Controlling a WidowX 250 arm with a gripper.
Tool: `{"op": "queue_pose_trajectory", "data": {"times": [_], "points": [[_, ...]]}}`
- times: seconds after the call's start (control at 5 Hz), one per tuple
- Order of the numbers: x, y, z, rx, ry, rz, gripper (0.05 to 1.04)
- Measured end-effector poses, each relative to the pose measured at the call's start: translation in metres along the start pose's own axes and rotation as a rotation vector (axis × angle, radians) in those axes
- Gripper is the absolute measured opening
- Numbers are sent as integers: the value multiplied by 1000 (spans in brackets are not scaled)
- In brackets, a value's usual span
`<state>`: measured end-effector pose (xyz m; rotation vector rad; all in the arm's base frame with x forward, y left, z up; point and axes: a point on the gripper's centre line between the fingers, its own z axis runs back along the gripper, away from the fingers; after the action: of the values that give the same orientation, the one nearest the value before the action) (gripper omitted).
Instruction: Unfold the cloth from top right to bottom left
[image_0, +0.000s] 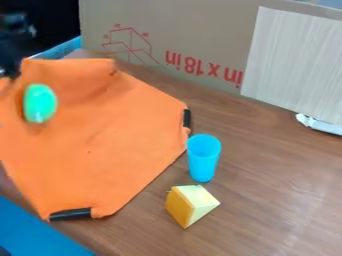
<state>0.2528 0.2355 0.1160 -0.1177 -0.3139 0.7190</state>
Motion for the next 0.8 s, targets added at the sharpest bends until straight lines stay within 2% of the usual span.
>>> {"op": "queue_pose_trajectory", "data": {"times": [0.2,0.6,0.8], "points": [[-1,23,-9,28,-15,-16,54],[3,71,-50,173,-27,-2,54],[4,91,-72,198,38,28,54]]}}
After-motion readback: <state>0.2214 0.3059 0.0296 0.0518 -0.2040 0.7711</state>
